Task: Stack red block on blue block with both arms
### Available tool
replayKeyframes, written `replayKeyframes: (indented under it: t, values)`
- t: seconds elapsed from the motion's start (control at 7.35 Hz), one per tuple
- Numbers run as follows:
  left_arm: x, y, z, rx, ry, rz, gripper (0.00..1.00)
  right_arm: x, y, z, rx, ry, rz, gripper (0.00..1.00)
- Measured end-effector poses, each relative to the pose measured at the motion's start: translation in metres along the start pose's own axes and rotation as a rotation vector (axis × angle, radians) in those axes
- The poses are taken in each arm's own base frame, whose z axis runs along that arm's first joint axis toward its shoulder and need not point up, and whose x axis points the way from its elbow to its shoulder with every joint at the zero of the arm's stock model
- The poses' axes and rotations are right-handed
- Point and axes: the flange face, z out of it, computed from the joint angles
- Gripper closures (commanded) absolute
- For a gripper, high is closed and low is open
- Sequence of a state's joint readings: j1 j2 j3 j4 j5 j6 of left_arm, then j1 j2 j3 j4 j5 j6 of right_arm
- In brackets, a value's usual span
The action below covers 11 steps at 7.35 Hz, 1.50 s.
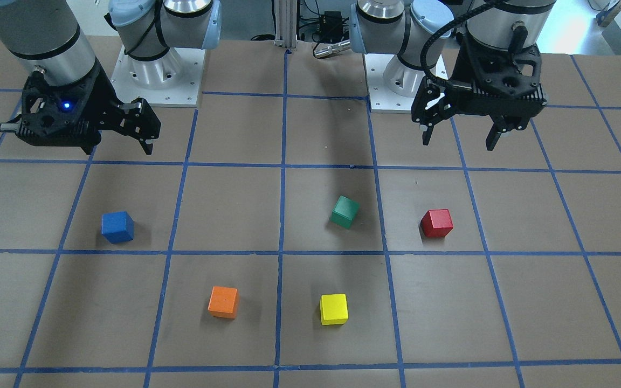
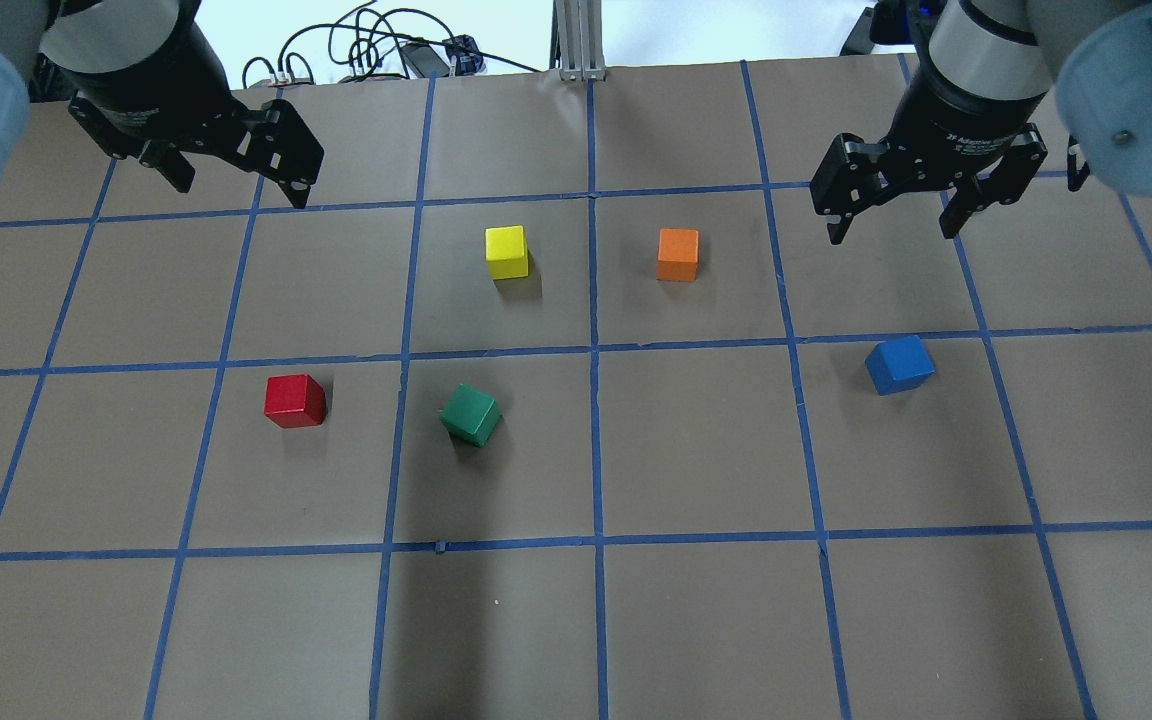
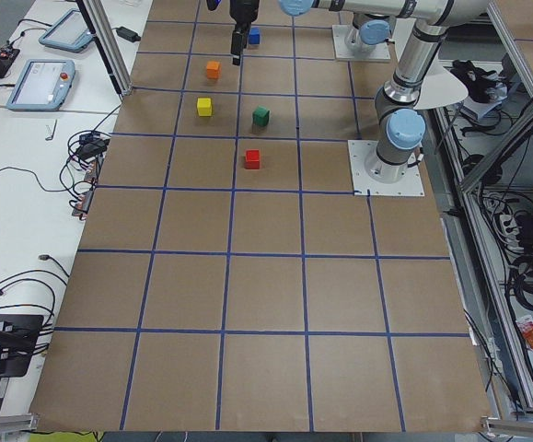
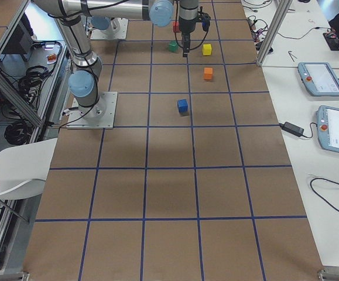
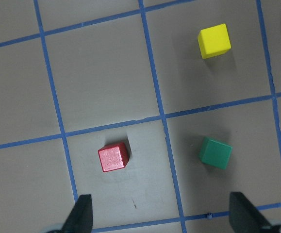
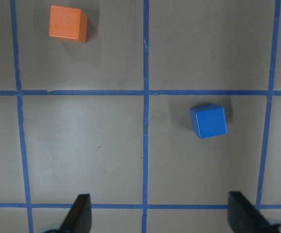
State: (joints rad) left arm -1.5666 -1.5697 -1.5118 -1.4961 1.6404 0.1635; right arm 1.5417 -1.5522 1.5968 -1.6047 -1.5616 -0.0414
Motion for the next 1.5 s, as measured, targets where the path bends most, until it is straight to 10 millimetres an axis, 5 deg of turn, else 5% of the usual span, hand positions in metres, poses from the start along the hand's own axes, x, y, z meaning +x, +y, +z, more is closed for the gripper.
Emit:
replayKeyframes:
  t: [1.09, 1.5]
  values:
    - [-0.01, 0.002, 0.012, -0.073, 0.05, -0.027, 0.0, 0.0, 0.0, 0.0, -0.001, 0.001, -0.01, 0.0]
    - [-0.073, -0.01, 0.092, -0.152, 0.065, -0.125, 0.0, 0.0, 0.001, -0.001, 0.0, 0.003, -0.011, 0.0]
